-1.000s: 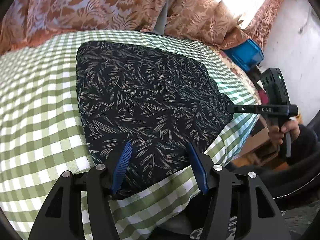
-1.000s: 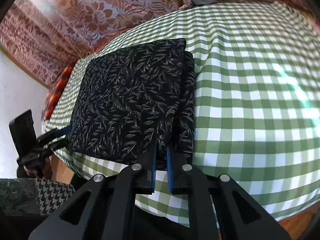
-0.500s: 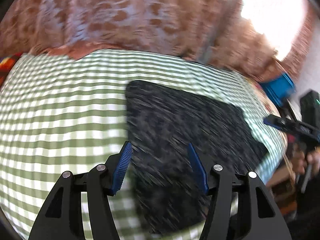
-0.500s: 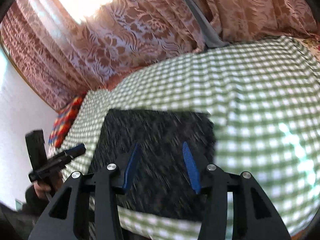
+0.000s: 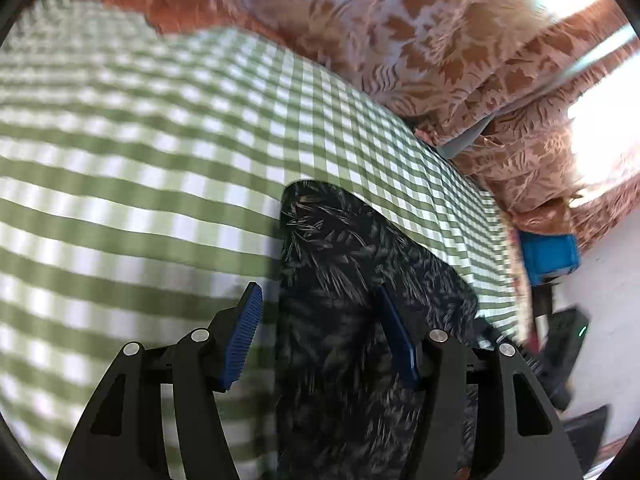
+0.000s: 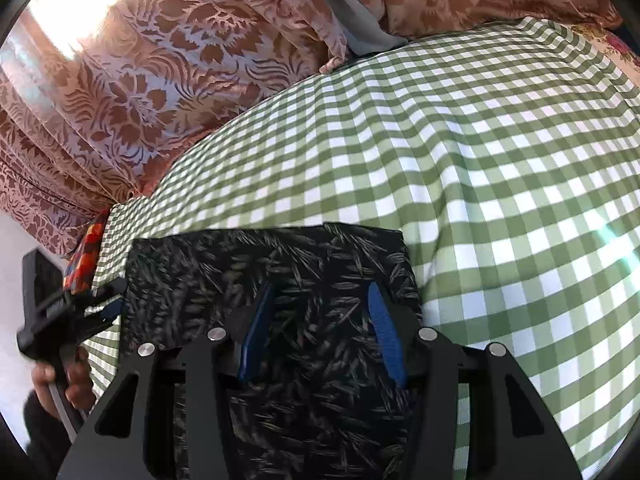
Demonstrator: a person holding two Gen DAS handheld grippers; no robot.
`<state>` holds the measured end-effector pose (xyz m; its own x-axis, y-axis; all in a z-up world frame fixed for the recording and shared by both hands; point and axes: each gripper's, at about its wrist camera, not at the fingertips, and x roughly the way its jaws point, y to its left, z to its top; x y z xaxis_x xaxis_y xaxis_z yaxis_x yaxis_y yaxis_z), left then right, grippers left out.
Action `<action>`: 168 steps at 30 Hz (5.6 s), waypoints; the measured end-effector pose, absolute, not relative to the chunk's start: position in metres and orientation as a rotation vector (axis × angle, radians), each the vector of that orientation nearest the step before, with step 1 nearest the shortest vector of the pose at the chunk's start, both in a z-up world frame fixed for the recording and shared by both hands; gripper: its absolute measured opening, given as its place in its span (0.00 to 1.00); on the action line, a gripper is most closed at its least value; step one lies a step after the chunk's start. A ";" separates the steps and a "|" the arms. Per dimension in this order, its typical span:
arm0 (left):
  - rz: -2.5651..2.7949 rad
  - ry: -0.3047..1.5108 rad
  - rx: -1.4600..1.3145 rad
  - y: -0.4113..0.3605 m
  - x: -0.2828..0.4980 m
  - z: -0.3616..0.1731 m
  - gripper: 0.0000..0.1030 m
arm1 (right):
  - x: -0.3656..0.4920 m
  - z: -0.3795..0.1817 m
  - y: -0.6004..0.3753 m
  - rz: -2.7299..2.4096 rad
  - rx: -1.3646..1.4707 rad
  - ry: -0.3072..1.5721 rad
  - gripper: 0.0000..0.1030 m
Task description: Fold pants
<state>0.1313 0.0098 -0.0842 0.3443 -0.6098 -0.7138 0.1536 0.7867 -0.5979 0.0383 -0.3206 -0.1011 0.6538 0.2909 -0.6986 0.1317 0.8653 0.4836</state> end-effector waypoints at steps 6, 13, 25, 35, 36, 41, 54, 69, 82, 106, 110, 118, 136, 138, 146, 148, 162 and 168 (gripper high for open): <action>-0.457 1.036 -0.228 -0.023 0.117 -0.083 0.26 | 0.031 -0.116 -0.320 0.108 0.488 0.804 0.45; -0.334 0.971 -0.077 -0.036 0.101 -0.079 0.32 | 0.029 -0.116 -0.315 0.107 0.448 0.774 0.45; -0.288 0.861 -0.033 -0.014 0.040 -0.042 0.58 | 0.026 -0.108 -0.307 0.089 0.407 0.792 0.68; -0.294 0.888 -0.040 -0.011 0.024 -0.055 0.62 | 0.010 -0.114 -0.313 0.077 0.409 0.836 0.77; -0.292 0.889 -0.040 -0.011 0.024 -0.056 0.62 | 0.008 -0.115 -0.314 0.081 0.416 0.843 0.77; -0.296 0.896 -0.047 -0.010 0.023 -0.059 0.68 | 0.004 -0.122 -0.323 0.130 0.472 0.866 0.77; -0.567 1.069 -0.469 0.028 0.066 -0.099 0.68 | 0.010 -0.129 -0.344 0.327 0.560 0.897 0.67; -0.712 0.939 -0.423 0.006 0.052 -0.069 0.20 | 0.006 -0.105 -0.332 0.434 0.462 0.892 0.29; -0.638 0.776 -0.284 0.010 0.157 -0.015 0.20 | 0.133 -0.046 -0.305 0.458 0.379 0.751 0.26; -0.249 0.880 -0.228 0.047 0.217 -0.060 0.44 | 0.227 -0.104 -0.297 0.207 0.307 0.849 0.62; -0.268 0.841 -0.190 0.037 0.167 -0.052 0.46 | 0.202 -0.094 -0.300 0.199 0.315 0.817 0.64; -0.178 0.871 -0.060 0.013 0.154 -0.076 0.60 | 0.184 -0.114 -0.291 0.148 0.323 0.892 0.67; -0.114 0.728 -0.059 0.008 0.073 -0.033 0.83 | 0.089 -0.077 -0.236 0.085 0.229 0.707 0.88; -0.111 0.723 -0.046 0.005 0.065 -0.033 0.83 | 0.081 -0.077 -0.226 0.075 0.212 0.703 0.90; -0.096 0.722 -0.037 -0.001 0.040 -0.035 0.92 | 0.056 -0.072 -0.204 0.032 0.146 0.669 0.96; -0.101 0.728 -0.042 -0.003 0.035 -0.036 0.95 | 0.052 -0.071 -0.201 0.029 0.140 0.663 0.97; -0.057 0.681 -0.013 -0.003 0.013 -0.033 0.96 | 0.030 -0.074 -0.183 -0.001 0.080 0.646 0.98; -0.034 0.672 -0.021 0.002 0.011 -0.033 0.96 | 0.024 -0.073 -0.178 -0.012 0.064 0.631 0.98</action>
